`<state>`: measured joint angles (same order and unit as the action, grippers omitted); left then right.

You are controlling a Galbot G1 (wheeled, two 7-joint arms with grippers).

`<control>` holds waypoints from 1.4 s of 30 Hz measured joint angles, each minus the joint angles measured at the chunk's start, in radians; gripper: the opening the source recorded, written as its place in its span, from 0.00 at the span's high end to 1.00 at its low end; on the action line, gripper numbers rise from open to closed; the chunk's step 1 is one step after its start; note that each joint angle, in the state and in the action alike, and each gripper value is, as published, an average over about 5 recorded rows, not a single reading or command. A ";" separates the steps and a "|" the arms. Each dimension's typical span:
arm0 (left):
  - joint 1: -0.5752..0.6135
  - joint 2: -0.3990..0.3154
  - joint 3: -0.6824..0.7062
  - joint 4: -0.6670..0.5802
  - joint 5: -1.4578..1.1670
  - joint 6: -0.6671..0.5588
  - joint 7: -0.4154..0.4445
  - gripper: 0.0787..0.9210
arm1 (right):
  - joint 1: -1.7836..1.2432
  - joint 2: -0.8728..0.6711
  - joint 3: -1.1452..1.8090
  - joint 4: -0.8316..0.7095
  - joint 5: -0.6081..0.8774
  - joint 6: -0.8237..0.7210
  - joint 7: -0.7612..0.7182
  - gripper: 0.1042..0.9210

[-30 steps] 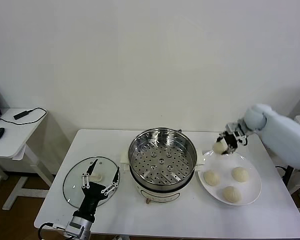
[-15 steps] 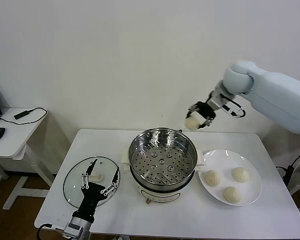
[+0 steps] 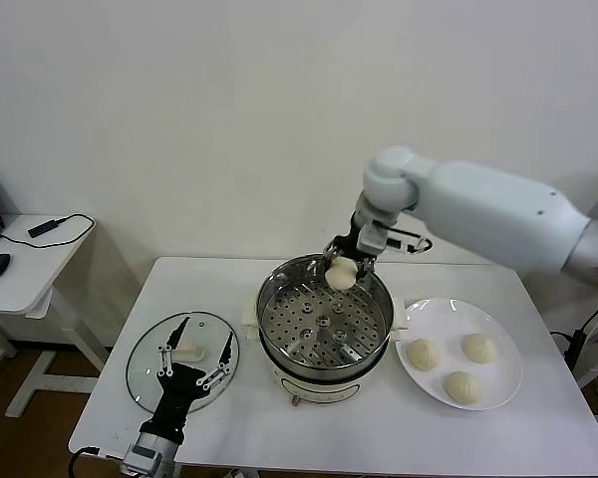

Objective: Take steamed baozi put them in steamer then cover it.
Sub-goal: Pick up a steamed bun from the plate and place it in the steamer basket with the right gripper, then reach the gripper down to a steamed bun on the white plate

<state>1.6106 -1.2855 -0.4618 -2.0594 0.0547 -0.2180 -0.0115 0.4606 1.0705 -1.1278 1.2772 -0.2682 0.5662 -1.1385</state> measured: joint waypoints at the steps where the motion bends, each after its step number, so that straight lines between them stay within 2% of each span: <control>1: -0.001 0.000 -0.001 0.000 0.000 0.000 0.000 0.12 | -0.012 0.008 0.005 -0.007 -0.015 0.003 0.001 0.28; 13: -0.002 -0.001 -0.003 0.005 -0.003 -0.003 -0.003 0.12 | -0.102 0.089 0.052 -0.090 -0.134 0.021 0.023 0.25; 18: -0.002 -0.001 -0.004 0.006 -0.003 -0.005 -0.003 0.12 | -0.107 0.097 0.061 -0.097 -0.146 0.021 0.022 0.15; 22: -0.001 -0.001 -0.005 0.006 -0.003 -0.005 -0.004 0.12 | -0.092 0.084 0.065 -0.082 -0.123 0.011 0.004 0.12; 29: -0.007 -0.001 0.003 0.006 -0.003 -0.004 -0.004 0.12 | 0.016 0.014 0.025 -0.054 0.057 -0.082 -0.053 0.12; 36: -0.009 0.001 0.014 0.003 -0.003 -0.007 -0.003 0.12 | 0.150 -0.104 -0.080 -0.064 0.318 -0.280 -0.093 0.12; 42: -0.013 0.006 0.026 0.003 -0.002 -0.009 -0.003 0.12 | 0.183 -0.232 -0.175 -0.063 0.478 -0.434 -0.099 0.12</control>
<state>1.5972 -1.2792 -0.4360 -2.0566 0.0524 -0.2273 -0.0143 0.6432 0.8388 -1.3024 1.2144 0.2102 0.1326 -1.2372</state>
